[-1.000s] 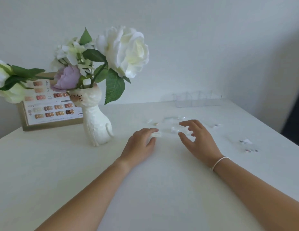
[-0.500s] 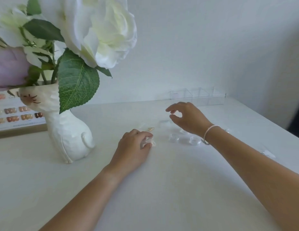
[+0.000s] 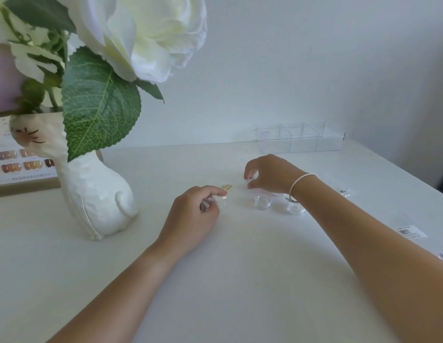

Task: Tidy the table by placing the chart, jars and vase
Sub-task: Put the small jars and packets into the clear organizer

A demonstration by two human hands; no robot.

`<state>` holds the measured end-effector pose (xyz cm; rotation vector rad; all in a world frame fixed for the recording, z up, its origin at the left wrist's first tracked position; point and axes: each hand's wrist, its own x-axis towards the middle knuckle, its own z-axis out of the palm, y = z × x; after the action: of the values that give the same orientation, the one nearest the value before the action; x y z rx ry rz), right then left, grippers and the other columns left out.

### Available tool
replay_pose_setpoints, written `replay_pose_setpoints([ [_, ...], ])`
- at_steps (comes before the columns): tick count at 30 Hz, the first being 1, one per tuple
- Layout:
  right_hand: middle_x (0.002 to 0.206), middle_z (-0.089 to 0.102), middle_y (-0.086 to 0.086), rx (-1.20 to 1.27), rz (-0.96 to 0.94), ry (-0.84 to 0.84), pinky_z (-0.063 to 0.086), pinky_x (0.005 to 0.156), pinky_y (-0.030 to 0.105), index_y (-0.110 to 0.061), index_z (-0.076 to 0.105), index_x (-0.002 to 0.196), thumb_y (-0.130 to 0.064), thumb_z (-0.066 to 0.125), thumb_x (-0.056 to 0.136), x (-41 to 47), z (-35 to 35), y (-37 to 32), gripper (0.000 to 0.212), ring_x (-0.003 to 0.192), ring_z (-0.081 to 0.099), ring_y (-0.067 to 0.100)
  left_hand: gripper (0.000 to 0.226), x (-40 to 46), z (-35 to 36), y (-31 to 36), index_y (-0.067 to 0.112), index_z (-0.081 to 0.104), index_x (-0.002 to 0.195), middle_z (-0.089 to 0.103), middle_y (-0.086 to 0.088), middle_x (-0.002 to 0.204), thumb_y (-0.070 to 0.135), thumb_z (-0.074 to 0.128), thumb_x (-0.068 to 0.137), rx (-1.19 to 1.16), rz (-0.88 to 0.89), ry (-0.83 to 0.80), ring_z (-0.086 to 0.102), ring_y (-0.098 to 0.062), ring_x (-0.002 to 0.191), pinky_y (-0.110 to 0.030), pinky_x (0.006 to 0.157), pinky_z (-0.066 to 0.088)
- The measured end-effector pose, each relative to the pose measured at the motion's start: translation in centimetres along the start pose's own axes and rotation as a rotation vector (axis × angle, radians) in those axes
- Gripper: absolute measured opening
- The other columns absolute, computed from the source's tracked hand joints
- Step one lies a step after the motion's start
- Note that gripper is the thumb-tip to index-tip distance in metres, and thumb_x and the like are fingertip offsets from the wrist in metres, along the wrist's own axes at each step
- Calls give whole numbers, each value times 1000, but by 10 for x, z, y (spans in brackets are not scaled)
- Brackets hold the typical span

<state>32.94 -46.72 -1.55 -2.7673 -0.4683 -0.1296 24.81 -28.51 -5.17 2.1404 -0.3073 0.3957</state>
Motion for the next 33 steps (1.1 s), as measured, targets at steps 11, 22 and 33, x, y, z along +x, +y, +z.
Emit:
replay_pose_setpoints([
  [11,76,56,-5,418,20,358,34,38,5,-16,62,94,-9,49,83,-7,-33,27,19,51,46,8,34,17,-2,11,41,65,84,61,-3,81,8,56,83,-183,-66,126,54,-10,68,-6,55,38],
  [22,88,56,3,649,175,610,32,34,3,-15,63,104,0,44,82,1,-68,77,33,60,47,8,27,146,55,53,17,66,103,58,6,72,2,52,84,-202,8,30,55,-14,72,-28,77,50],
  [33,75,56,-4,759,238,623,33,35,3,-21,60,90,-4,45,87,1,-56,103,22,59,50,10,37,249,116,61,12,61,113,59,-4,99,2,36,88,64,31,-56,53,-13,83,-15,58,39],
])
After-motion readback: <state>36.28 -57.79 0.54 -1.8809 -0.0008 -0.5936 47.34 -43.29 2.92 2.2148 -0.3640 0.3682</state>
